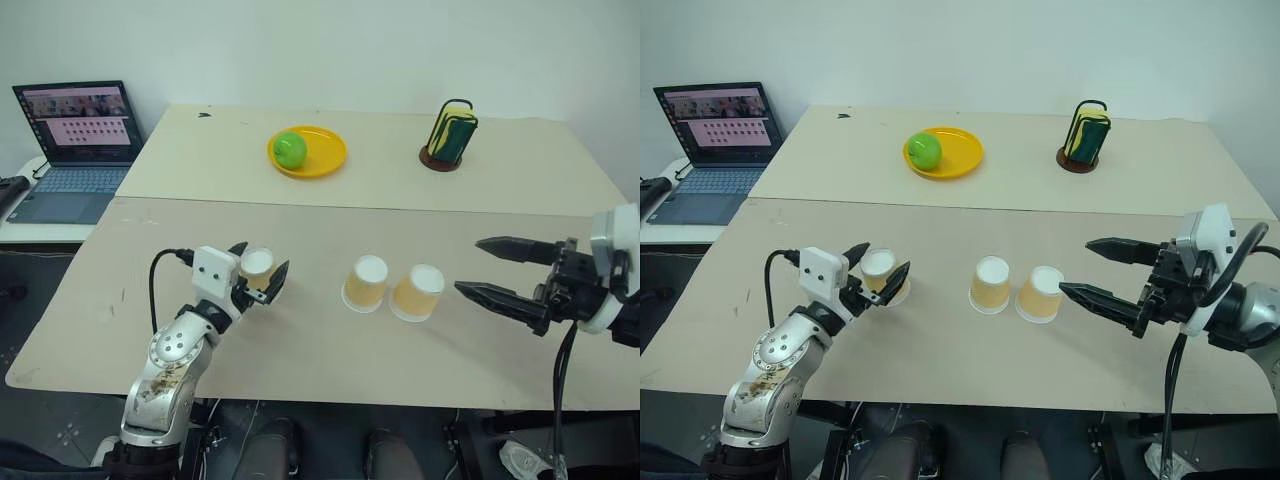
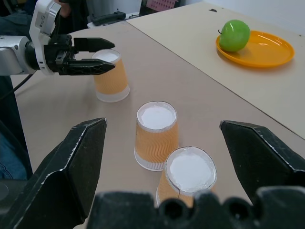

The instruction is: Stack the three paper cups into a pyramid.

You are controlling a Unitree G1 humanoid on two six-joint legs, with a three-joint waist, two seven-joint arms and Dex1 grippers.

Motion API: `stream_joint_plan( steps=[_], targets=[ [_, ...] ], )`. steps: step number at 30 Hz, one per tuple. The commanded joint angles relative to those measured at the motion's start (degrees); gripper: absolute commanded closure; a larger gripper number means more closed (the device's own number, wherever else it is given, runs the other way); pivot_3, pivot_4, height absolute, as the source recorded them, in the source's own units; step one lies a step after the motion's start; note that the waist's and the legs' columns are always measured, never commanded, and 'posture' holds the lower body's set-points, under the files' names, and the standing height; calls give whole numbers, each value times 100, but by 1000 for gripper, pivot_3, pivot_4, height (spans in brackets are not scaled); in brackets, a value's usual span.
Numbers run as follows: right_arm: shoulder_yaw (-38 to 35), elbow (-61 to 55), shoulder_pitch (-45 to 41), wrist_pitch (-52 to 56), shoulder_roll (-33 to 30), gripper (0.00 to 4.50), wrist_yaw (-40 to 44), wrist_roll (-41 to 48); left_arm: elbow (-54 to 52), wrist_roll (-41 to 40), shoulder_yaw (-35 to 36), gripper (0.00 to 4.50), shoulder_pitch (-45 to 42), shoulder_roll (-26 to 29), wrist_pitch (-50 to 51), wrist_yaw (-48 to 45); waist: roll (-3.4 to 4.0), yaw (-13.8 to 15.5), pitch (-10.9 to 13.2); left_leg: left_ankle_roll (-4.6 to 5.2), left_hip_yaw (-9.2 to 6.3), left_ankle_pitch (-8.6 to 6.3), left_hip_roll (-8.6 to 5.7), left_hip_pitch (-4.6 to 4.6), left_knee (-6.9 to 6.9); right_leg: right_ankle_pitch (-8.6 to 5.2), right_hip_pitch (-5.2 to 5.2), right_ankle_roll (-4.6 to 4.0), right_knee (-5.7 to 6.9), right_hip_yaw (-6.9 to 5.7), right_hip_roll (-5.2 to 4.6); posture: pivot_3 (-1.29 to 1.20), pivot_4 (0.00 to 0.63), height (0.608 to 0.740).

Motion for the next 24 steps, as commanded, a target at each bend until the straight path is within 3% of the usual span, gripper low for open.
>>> stream_joint_plan(
  steps=[1, 10, 24],
  targets=[
    [-275, -147, -35, -38, -103, 74, -12, 152, -80, -31, 50, 0, 0, -5, -8, -19, 0, 0, 0, 0, 0, 0, 0, 0, 0, 0, 0, 0, 0, 0, 1, 0, 150, 726],
    [-266, -128, 89, -78, -111, 74, 9, 88, 99, -72, 329, 0, -121, -48, -1, 122, -1, 1, 0, 1, 0, 0, 1, 0, 0, 0, 0, 0, 0, 0, 2, 0, 150, 726],
    [-311, -142, 138, -102, -110, 74, -1, 52, 292, 3, 183, 0, -136, -9, -7, -25, 0, 0, 0, 0, 0, 0, 1, 0, 0, 0, 0, 0, 0, 0, 2, 0, 150, 726]
  ],
)
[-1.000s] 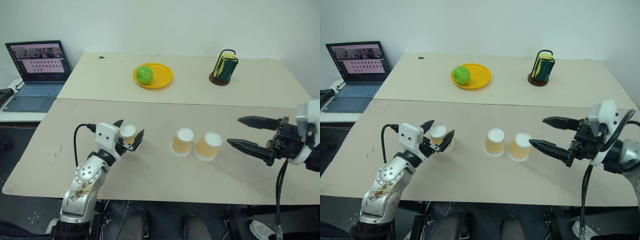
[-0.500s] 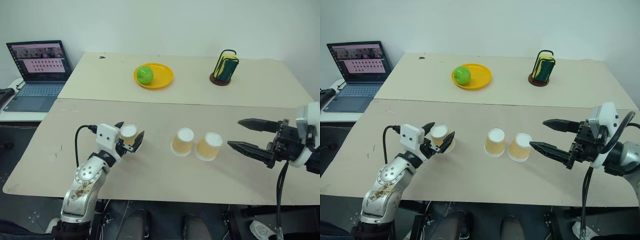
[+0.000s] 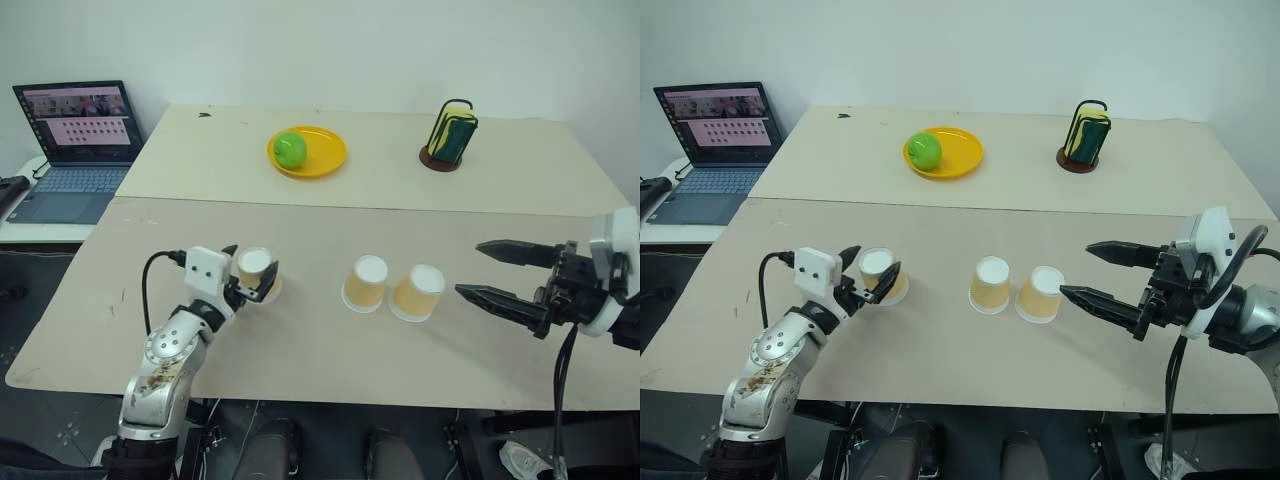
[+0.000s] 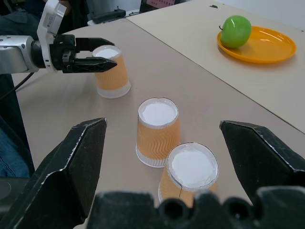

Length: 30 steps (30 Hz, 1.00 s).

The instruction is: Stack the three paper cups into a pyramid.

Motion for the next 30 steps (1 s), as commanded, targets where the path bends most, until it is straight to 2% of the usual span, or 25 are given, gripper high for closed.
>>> stream_joint_plan(
  steps=[1, 4, 11, 17, 21, 24, 30],
  targets=[
    [-290, -140, 49, -109, -86, 74, -8, 1, -96, -11, -10, 0, -72, 1, -26, -43, 0, 0, 0, 0, 0, 0, 0, 0, 0, 0, 0, 0, 0, 0, 0, 0, 150, 726],
    [-284, -147, 92, -132, -79, 74, -14, -42, -98, -27, 35, 0, -117, -17, -41, -22, 0, 0, 0, 0, 0, 0, 0, 0, 0, 0, 0, 0, 0, 0, -1, 0, 150, 726],
    [-257, -167, 139, -153, -62, 0, -33, -87, -52, -29, 51, 1880, -116, -17, -37, -46, 0, 0, 0, 0, 0, 0, 0, 0, 0, 0, 0, 0, 0, 0, -1, 0, 150, 726],
    [-233, -161, 127, -152, -48, 0, -36, -124, -88, -13, 57, 1899, -180, -14, 10, -8, 0, 0, 0, 0, 0, 0, 0, 0, 0, 0, 0, 0, 0, 0, -1, 0, 150, 726],
    [-164, -122, 134, -175, -47, 0, -29, -221, -340, -152, 106, 1899, -564, -37, 59, 11, 0, 13, 0, 0, 0, 0, 0, -1, 0, 0, -1, 0, 0, -1, 0, 0, 150, 726],
    [-134, -64, 131, -189, -57, 0, -25, -314, -614, -570, 87, 1899, -1501, 137, 363, -309, -6, 32, 4, 0, -1, 0, -3, -1, 1, 0, 2, 0, 1, -5, 7, 0, 150, 726],
    [-75, -92, 172, -192, -15, 0, -53, -463, -541, -1588, -201, 1899, -2632, 556, 1046, -1476, -3, -20, 2, 18, -9, -11, -5, -29, 39, 1, -3, 2, 5, -18, 25, 0, 150, 726]
  ],
)
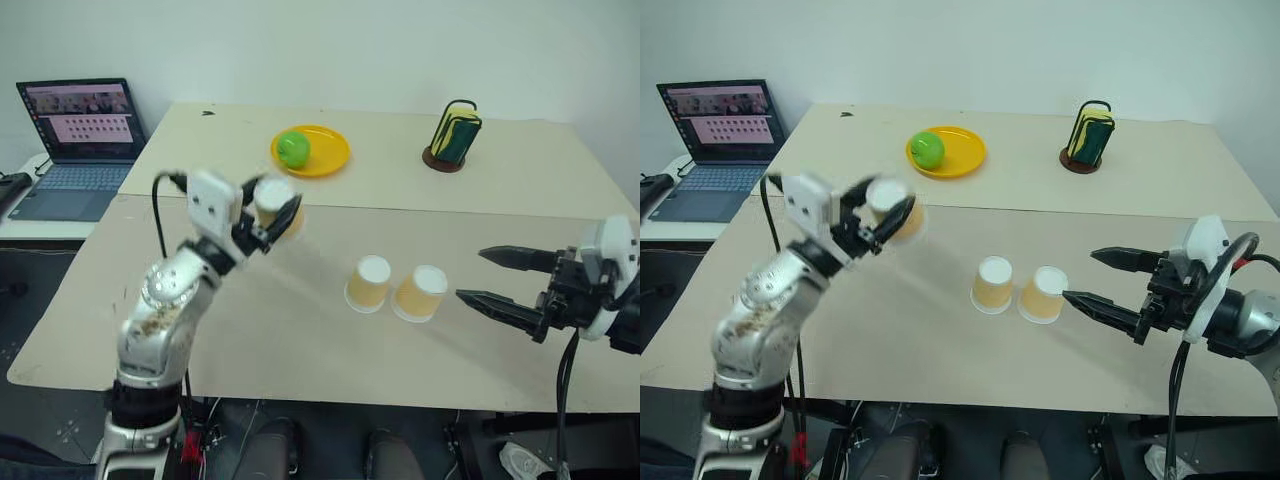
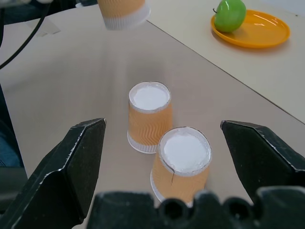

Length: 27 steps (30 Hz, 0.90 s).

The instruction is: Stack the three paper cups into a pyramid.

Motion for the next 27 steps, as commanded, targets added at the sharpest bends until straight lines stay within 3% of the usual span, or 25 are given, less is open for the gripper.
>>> stream_joint_plan(
  steps=[1, 4, 10, 18, 27],
  targets=[
    [-129, -100, 10, -159, -4, 0, -54, -40, 23, -808, -214, 1899, -539, 162, 418, -890, 0, -12, 0, 0, 1, 0, 1, 0, 2, 0, -1, 1, 1, 1, 5, 0, 150, 726],
    [-218, -186, 80, -119, 44, 0, -125, -5, 530, -1267, -228, 1899, -967, 92, 698, -1327, 0, -6, 1, -1, 0, 2, 5, 1, 11, 0, 3, 1, 6, -3, 18, 0, 150, 726],
    [-386, -431, 333, -107, 151, 0, -356, -9, 1750, -1136, -566, 1899, -1873, -361, 414, -1855, -2, 16, 1, 0, 1, 4, 0, 2, 21, 3, 10, 7, 10, -3, 29, 0, 150, 726],
    [-646, -937, 757, -90, 479, 0, -828, 61, 3632, -474, -1361, 1899, -2998, -1022, -483, -3197, -4, 12, 3, 4, 2, 2, -6, -4, 23, 1, 8, 13, 6, -1, 33, 0, 150, 726],
    [-1011, -1491, 1329, -101, 800, 0, -1220, 246, 5194, 240, -1756, 1899, -3485, -1559, -1185, -4025, -6, 4, 4, 8, 2, 0, 0, -7, 23, 1, 3, 14, 7, 4, 34, 0, 150, 726]
  ],
)
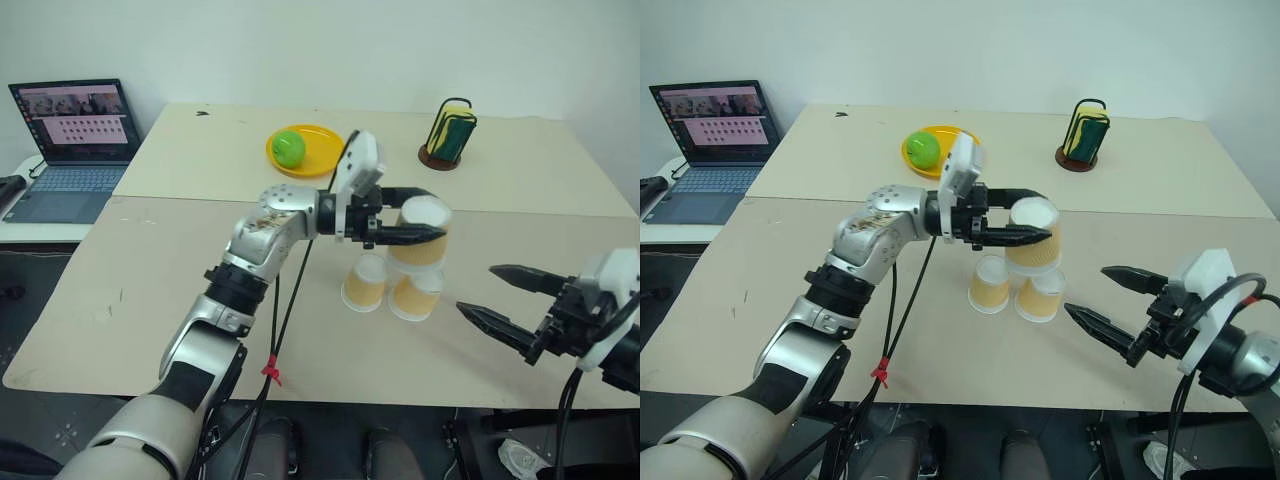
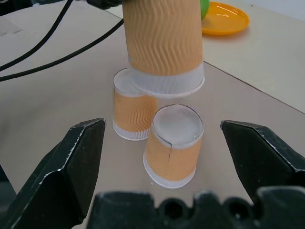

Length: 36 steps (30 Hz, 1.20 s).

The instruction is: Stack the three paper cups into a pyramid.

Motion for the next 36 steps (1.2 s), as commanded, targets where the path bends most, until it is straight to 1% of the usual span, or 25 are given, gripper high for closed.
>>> stream_joint_plan(
  steps=[1, 10, 19, 27, 36],
  targets=[
    [-364, -327, 100, -115, 76, 0, -173, 187, 433, 217, 19, 1899, -365, -211, -303, -184, -1, 4, 1, 1, 0, 0, 0, -1, 3, 1, 0, 1, 1, 1, 0, 0, 150, 726],
    [-422, -490, 337, -161, 168, 0, -375, 238, 806, 471, 134, 1899, -428, -329, -554, -435, -2, -1, 1, 4, 0, -2, 2, -2, 4, 3, -2, 7, 1, 4, 0, 0, 150, 726],
    [-294, -409, 243, -196, 113, 0, -379, 222, 652, 524, 303, 1899, -377, -189, -443, -427, -1, -1, 1, 5, 0, -3, 1, -3, 5, 3, -3, 7, 1, 3, 0, 0, 150, 726],
    [-239, -309, 119, -182, 49, 0, -342, 170, 538, 585, 262, 1899, -191, -151, -368, -419, -1, 3, 1, 5, 0, -3, 1, -3, 6, 4, -2, 8, 2, 3, 0, 0, 150, 726],
    [-291, -389, 249, -184, 111, 0, -359, 157, 559, 697, 195, 1899, -52, -198, -406, -479, -1, 3, 1, 5, 0, -3, 1, -2, 7, 4, -1, 9, 3, 3, 0, 0, 150, 726]
  ],
)
